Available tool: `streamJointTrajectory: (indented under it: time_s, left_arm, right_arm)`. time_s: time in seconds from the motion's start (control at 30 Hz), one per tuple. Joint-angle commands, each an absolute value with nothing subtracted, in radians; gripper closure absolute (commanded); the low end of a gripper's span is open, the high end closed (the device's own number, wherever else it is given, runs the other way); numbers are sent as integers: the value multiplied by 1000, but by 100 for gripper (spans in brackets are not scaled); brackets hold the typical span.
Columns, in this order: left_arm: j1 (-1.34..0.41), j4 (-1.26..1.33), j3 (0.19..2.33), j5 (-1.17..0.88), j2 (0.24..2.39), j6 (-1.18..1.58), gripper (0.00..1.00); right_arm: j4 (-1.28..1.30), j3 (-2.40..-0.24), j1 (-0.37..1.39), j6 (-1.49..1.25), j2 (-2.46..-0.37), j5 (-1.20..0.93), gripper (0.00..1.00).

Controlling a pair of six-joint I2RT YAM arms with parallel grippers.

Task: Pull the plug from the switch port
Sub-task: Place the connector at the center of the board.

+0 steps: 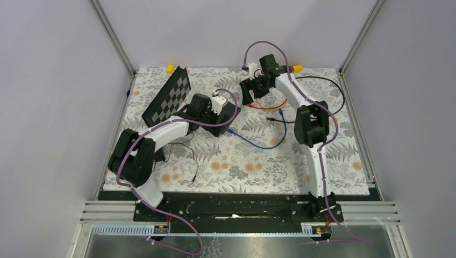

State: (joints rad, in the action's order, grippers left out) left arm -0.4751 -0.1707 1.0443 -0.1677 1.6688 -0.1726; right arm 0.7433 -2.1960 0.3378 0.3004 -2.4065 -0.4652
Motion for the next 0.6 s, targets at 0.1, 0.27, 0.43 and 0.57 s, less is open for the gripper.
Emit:
streamJointTrajectory:
  time_s: [0.1,0.27,0.43,0.57]
  left_arm:
    - [-446,-158,1049,-148,1595,-192,1]
    - [-400,-193,1089,-208,1652,-176,1]
    - [-323,-241,1184,-315,1747,-140,1]
    - [-298,-285,1266,-390,1834,-120,1]
  right_arm:
    - [650,-1986,337,185,-2167,-678,12]
    - [627,-1835,337,166,-2118,-788,13]
    - [611,-1721,340,183,-2088,-822,16]
    - [610,-1647,346,207,-2092,-834,17]
